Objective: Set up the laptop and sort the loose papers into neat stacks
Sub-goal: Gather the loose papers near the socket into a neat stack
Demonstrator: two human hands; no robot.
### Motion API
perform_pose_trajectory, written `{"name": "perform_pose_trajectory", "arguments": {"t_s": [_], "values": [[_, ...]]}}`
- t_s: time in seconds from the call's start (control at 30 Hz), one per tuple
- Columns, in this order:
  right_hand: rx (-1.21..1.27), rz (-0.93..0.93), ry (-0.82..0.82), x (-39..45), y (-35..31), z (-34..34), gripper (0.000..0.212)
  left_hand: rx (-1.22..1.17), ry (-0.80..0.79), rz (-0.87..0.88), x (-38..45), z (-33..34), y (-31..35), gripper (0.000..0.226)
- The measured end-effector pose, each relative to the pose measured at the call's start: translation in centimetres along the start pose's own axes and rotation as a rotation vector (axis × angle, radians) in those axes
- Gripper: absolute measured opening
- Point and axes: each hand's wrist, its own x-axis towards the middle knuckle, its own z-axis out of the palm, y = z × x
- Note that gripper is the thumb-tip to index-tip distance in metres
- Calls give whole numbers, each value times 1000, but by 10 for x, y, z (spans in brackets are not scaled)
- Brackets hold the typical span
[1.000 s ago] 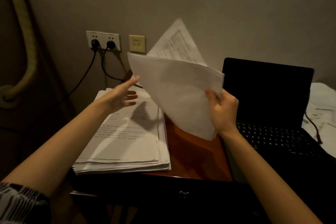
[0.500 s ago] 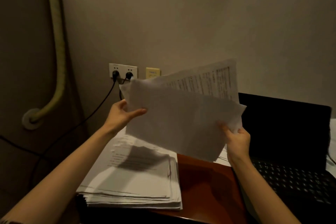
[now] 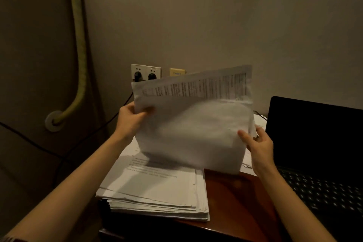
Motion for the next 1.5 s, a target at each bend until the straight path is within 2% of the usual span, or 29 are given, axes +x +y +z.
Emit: {"name": "perform_pose_trajectory", "arguments": {"t_s": [0.07, 0.17, 0.27, 0.33, 0.4, 0.43, 0.53, 0.63, 0.73, 0.87, 0.93, 1.03, 1.13, 1.2, 1.23, 1.3, 1.33, 1.4, 1.47, 1.5], "values": [[-17, -36, -29, 10, -8, 0, 21, -52, 20, 60, 5, 2, 12, 19], [-123, -71, -54, 22, -20, 7, 4, -80, 77, 142, 14, 3, 28, 16], [-166, -101, -63, 27, -29, 18, 36, -88, 155, 199, 23, 0, 37, 13], [-193, -115, -110, 26, -33, 23, 37, -45, 206, 219, 24, -6, 36, 11], [-131, -75, -193, 22, -30, 25, 10, 3, 146, 199, 17, -13, 28, 13], [-99, -52, -215, 20, -27, 24, 7, 22, 88, 173, 11, -17, 20, 17], [-72, 19, -259, 12, -12, 23, 26, 29, 11, 88, -10, -24, -7, 30], [-129, 25, -332, 3, -4, 23, 25, 34, 14, 12, -24, -29, -30, 32], [-152, 46, -376, -2, 1, 24, 27, 78, 26, -69, -26, -33, -40, 24], [-154, 165, -373, -5, 3, 24, 25, -12, 95, -55, -17, -33, -27, 33], [-233, 166, -377, -7, 1, 26, 18, -68, 128, -12, -10, -29, -14, 36], [-212, 162, -358, -8, -7, 33, 10, -45, 163, 53, 1, -26, -2, 32], [-238, 63, -258, -10, -20, 42, 7, 15, 142, 40, 13, -28, 0, 40], [-309, -9, -132, -11, -28, 48, 12, 91, 125, -62, 19, -32, -8, 51], [-373, -84, -63, -12, -31, 51, 14, 185, 126, -122, 18, -35, -15, 55], [-564, -392, 53, -16, -38, 57, 22, 396, 84, -259, 13, -42, -29, 60], [-659, -584, 57, -20, -42, 60, 23, 471, 44, -313, 7, -44, -35, 60], [-814, -874, -58, -32, -41, 67, 25, 525, -62, -383, -8, -48, -43, 49], [-947, -1020, -192, -44, -27, 75, 31, 534, -192, -434, -28, -58, -54, 36], [-1029, -1054, -254, -55, -18, 81, 34, 536, -233, -463, -35, -63, -62, 41]]}}
